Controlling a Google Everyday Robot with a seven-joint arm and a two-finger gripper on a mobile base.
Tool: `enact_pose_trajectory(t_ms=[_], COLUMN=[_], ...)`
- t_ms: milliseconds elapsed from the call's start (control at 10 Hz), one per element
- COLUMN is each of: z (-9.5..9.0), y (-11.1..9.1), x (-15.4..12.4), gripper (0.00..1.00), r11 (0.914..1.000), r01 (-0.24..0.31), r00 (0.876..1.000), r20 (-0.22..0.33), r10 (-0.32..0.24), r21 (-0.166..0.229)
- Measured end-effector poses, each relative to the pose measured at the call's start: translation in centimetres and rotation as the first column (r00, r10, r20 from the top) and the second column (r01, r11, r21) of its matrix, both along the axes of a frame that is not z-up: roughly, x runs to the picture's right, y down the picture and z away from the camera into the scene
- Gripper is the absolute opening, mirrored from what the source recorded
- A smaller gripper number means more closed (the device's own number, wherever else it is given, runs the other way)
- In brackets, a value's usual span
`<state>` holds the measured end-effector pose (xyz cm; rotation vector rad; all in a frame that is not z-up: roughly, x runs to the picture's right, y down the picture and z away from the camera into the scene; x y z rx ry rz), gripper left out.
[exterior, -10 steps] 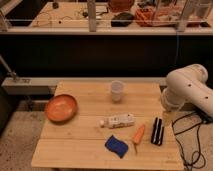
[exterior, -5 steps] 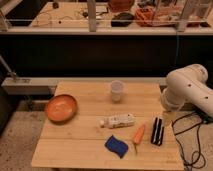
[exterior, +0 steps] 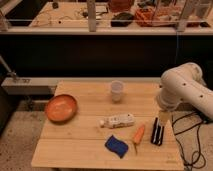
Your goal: Stand the bottle upright
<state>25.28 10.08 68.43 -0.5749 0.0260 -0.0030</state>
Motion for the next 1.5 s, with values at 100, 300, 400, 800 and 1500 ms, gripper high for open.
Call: enact_pose_trajectory(t_ms=[100,300,400,800,1500], z=[0.0,0.2,0.3,1.1,3.1], y=[-0.1,-0.4,-0.5,0.1,2.1], x=[-1.5,-4.0,-4.6,-7.0,-11.6], gripper=[0.80,0.80,0.80,0.80,0.80], r11=[0.9999,0.9986,0.9980,0.9958,0.9902], r01=[0.015,0.050,0.061,0.081,0.106], r00=[1.000,0.998,0.997,0.995,0.992], r20=[0.010,0.032,0.040,0.065,0.074], r10=[-0.015,-0.050,-0.060,-0.078,-0.099], r21=[-0.005,-0.014,-0.018,-0.042,-0.092])
